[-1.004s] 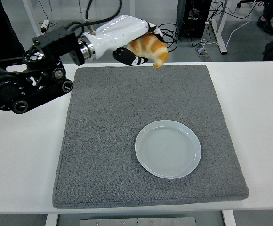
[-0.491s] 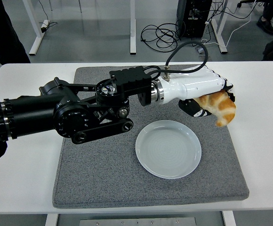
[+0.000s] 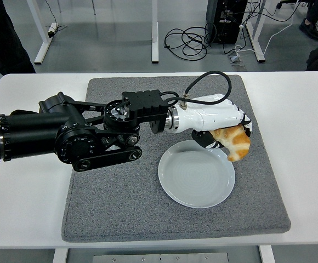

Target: Place the bread on the plate

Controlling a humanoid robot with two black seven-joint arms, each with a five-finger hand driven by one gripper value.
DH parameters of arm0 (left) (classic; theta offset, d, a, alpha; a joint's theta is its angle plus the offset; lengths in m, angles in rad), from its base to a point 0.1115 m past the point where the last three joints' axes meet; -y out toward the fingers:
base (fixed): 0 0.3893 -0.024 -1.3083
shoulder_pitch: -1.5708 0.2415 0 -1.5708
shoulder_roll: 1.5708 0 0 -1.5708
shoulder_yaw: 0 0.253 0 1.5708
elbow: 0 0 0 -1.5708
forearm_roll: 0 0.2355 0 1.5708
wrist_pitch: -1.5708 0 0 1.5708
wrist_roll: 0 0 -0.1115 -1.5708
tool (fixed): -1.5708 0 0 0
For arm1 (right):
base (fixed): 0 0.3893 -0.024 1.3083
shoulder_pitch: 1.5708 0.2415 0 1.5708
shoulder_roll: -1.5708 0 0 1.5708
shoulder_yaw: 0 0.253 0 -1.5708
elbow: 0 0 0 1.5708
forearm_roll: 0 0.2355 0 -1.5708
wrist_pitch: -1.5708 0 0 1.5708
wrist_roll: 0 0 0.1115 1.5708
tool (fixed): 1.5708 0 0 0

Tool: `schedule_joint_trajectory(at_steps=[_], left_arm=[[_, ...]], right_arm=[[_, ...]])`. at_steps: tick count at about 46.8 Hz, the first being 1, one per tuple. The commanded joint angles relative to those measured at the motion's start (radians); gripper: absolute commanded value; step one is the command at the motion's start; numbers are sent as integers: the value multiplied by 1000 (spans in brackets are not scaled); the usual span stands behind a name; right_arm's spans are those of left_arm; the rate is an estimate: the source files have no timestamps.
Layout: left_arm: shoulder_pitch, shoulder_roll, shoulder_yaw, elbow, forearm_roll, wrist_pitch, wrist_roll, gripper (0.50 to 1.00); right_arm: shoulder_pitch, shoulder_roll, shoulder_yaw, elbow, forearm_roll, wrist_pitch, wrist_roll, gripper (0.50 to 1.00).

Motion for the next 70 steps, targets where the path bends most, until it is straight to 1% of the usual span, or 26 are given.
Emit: schedule_joint_trajectory(at_steps=[1,6,17,31,44,55,70], left_arm=[[13,23,0,-16,7,1,-17,500],[36,36,2,-30,9,1,-21,500],[53,47,2,-33,32,1,-21,500],[128,43,2,-33,67,4,-21,500],[163,38,2,-24,91,6,-21,500],[202,41,4,-7,164,9,-19,500],[231,41,4,4,168,11,-19,500]], right_arm=[[0,0,0,-1,0,0,0,1000],[0,0,0,0,0,0,0,1000],[0,0,0,0,0,0,0,1000],[0,0,0,0,0,0,0,1000],[0,0,0,0,0,0,0,1000],[0,0,0,0,0,0,0,1000],[0,0,0,0,0,0,0,1000]])
